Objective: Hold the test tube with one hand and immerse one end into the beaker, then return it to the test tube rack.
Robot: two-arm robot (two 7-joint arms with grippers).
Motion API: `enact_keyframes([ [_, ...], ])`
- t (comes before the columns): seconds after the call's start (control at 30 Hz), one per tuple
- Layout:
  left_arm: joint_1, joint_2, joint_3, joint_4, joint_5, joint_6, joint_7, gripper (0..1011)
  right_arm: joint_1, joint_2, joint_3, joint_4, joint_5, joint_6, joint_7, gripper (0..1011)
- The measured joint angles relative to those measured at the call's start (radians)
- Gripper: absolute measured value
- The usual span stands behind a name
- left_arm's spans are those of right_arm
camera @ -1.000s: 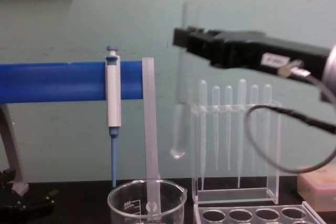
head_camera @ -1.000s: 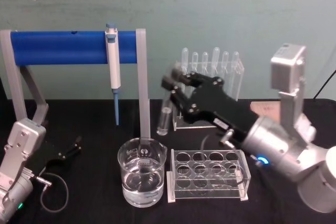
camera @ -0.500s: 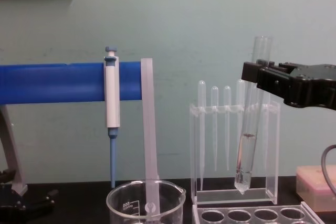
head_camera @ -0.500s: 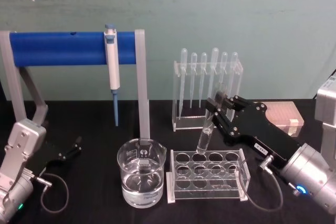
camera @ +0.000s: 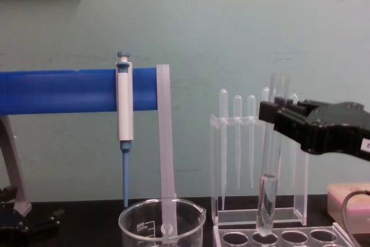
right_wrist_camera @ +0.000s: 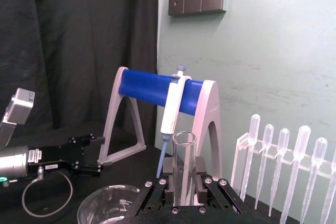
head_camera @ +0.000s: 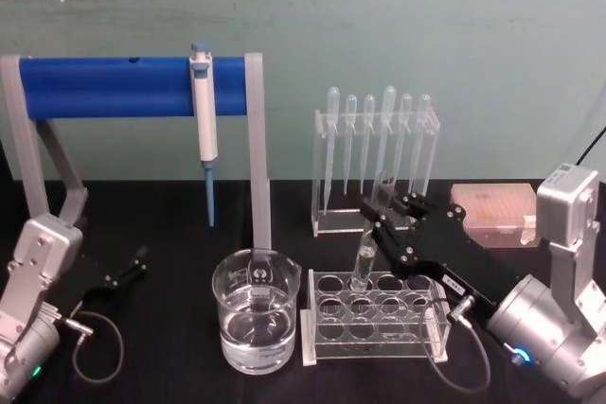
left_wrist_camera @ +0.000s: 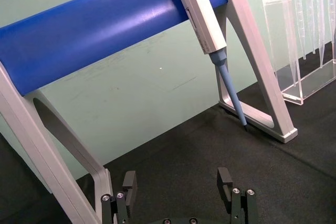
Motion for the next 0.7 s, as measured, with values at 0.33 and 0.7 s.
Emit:
enact_keyframes([
  [0.33,0.000,0.000,0.000,0.000,0.000,0.000,0.000,1000,-0.006,-0.011,-0.005,0.020,-0.024,-0.001,0.002,226],
  [0.7,0.000,0.000,0.000,0.000,0.000,0.000,0.000,1000,-0.017,-0.020,-0.002,0.033,-0.033,-0.005,0.003,226],
])
